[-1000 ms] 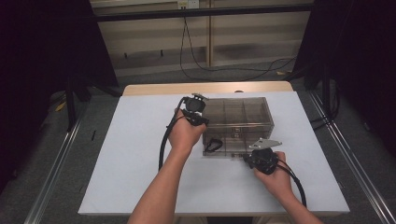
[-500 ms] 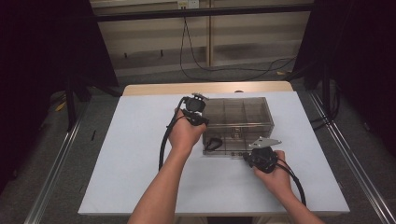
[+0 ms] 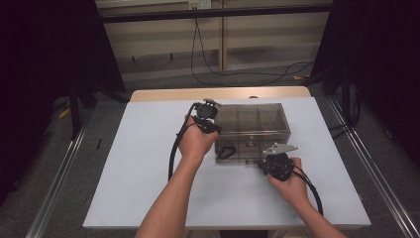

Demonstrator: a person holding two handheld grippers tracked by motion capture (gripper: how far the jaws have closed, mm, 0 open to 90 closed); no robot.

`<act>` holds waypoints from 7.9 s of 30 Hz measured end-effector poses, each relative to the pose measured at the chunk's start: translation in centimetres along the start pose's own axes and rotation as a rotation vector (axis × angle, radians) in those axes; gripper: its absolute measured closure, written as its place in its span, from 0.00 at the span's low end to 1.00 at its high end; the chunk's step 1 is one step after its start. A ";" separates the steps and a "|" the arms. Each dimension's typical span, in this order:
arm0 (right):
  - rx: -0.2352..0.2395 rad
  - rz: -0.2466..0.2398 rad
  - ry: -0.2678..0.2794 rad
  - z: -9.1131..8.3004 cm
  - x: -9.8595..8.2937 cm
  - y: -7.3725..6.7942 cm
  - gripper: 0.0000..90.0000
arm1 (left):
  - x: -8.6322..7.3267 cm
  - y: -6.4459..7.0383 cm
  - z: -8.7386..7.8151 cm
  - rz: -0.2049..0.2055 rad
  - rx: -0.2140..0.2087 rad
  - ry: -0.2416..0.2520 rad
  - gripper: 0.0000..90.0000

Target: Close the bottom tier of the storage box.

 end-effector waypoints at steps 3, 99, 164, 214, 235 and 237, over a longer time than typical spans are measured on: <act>-0.004 0.003 -0.004 0.0 0.1 0.0 1.00 | 0.0 0.0 0.0 0.001 0.004 -0.003 1.00; -0.067 -0.020 -0.001 1.4 1.9 1.5 1.00 | 0.1 0.0 0.0 0.018 0.003 -0.012 1.00; -0.037 -0.017 0.021 0.3 1.7 0.8 0.78 | -0.4 0.3 -0.5 0.013 -0.036 0.016 0.77; -0.006 0.021 -0.001 -2.9 -0.6 0.0 0.43 | -6.6 -1.3 -1.7 0.047 -0.056 0.085 0.24; 0.001 0.017 -0.001 -3.4 -1.7 0.0 0.36 | -9.3 -2.2 -1.2 0.090 -0.060 0.100 0.18; 0.000 0.015 -0.005 -3.4 -1.9 0.0 0.35 | -9.4 -2.3 -1.1 0.089 -0.062 0.104 0.18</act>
Point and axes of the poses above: each handheld gripper's, and its own axes: z roughly forward along the jaws, x roughly out of its top, y roughly to its right, the point moved 3 cm from there along z, roughly forward along the jaws, and after that the axes turned 13 degrees about x, right-handed, at the moved point
